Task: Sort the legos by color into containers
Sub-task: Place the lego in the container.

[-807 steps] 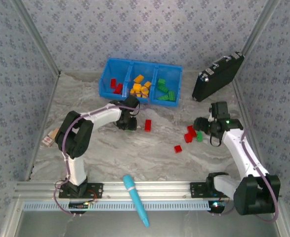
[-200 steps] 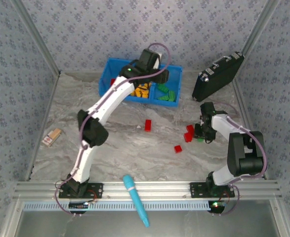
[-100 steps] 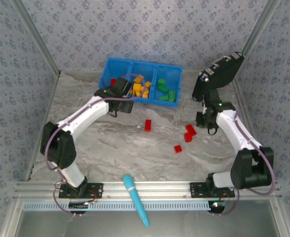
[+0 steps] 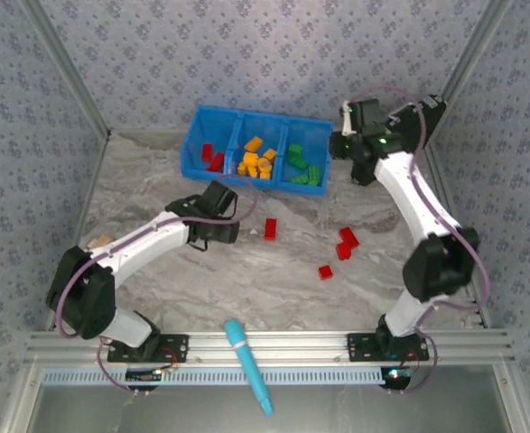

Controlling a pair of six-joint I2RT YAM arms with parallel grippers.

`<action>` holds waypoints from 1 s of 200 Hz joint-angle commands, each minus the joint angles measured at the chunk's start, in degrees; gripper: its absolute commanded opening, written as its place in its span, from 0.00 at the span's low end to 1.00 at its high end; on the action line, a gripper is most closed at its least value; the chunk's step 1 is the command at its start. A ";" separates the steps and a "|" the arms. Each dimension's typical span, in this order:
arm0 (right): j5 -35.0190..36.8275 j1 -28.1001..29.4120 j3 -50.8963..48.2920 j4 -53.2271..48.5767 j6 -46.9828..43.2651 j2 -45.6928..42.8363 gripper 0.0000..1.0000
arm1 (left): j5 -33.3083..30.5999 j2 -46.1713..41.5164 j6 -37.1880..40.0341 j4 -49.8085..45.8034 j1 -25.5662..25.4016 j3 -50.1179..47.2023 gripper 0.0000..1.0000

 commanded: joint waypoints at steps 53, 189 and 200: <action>-6.89 3.05 22.56 1.66 -3.80 27.97 0.18 | -0.66 3.47 -7.07 0.02 -5.72 3.14 0.73; -7.16 1.61 25.66 -1.86 -6.32 33.91 0.48 | 5.47 29.48 -9.63 3.89 -7.74 25.83 0.76; -7.96 1.59 24.63 -1.69 -7.01 32.52 0.49 | 5.69 30.69 -9.85 3.26 -7.75 26.73 0.76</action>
